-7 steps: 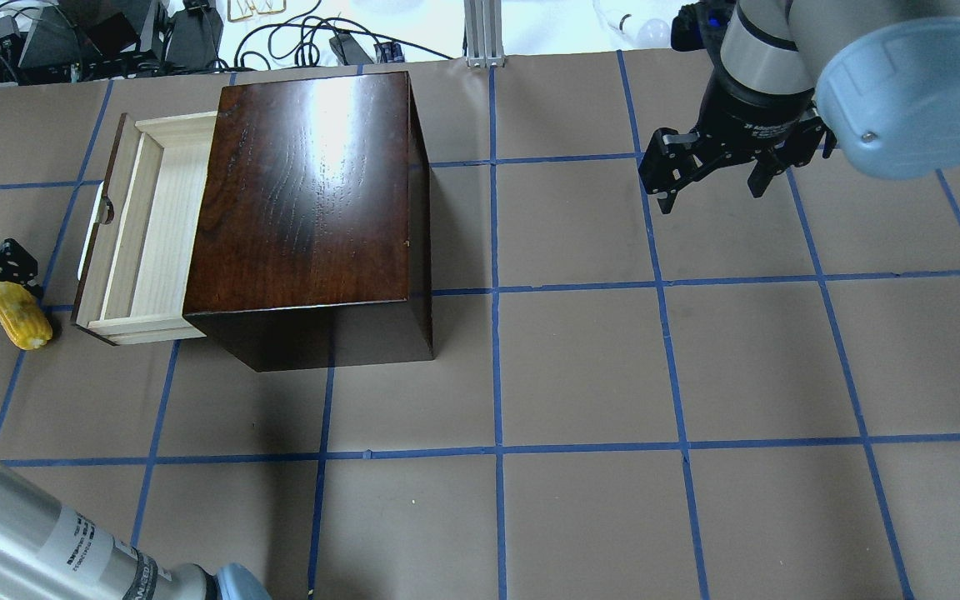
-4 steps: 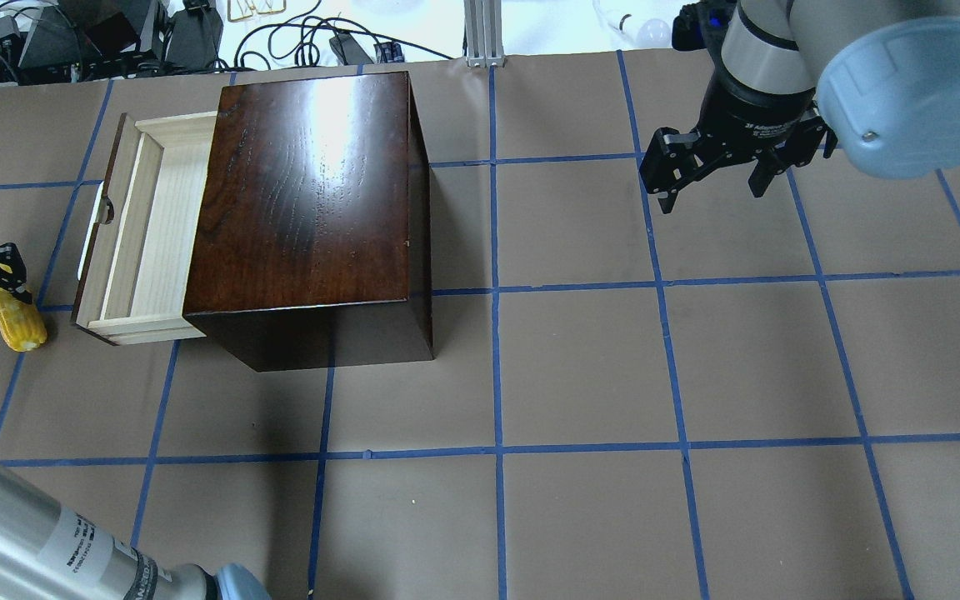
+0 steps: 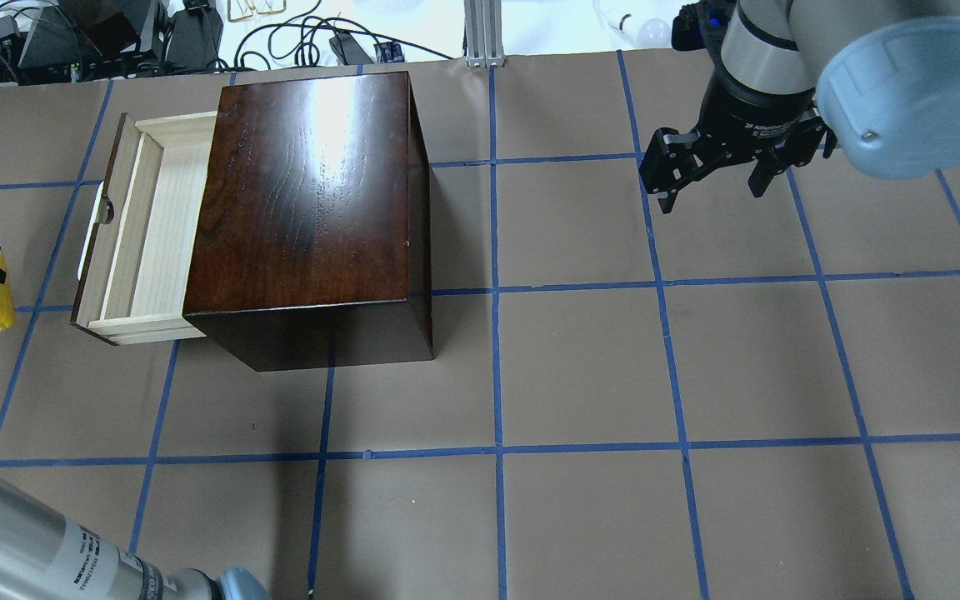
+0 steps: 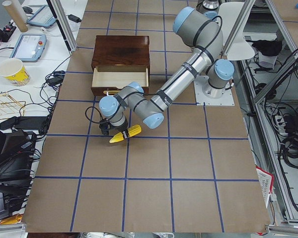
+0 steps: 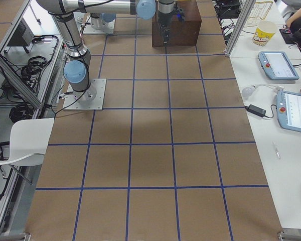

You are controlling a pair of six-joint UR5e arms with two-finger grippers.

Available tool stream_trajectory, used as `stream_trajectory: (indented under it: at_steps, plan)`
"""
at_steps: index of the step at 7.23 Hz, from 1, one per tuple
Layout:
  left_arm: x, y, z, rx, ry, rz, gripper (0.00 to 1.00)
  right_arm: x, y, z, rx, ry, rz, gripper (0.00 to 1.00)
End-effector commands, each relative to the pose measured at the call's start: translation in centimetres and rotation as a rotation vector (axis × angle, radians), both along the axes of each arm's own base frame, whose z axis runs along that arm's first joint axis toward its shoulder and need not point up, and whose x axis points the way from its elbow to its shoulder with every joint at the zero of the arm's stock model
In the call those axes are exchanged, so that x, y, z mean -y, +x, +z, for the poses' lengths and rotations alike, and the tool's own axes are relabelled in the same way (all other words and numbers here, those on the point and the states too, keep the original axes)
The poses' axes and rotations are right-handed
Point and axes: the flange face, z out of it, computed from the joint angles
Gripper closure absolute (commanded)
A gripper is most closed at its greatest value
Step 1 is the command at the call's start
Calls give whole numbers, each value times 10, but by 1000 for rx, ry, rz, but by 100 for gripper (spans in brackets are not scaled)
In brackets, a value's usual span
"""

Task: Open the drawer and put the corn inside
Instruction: 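Lift the corn with the left gripper and carry it over the drawer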

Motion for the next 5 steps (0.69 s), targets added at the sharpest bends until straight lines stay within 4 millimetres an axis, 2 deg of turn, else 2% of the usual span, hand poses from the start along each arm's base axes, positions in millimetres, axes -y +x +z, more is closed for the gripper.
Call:
stream_trajectory:
  at_steps: [1,3,4,5]
  plan:
    - [19,-46,97,46,-57,-145,100,0,0,0,0,0,1,0]
    - [30,-122,184,65,-83,-250,100,0,-1,0,0,0,-2,0]
    - [30,-161,205,75,-80,-308,100,0,0,1,0,-1,1,0]
    - [32,-199,211,71,-74,-365,100,0,0,0,0,0,1,0]
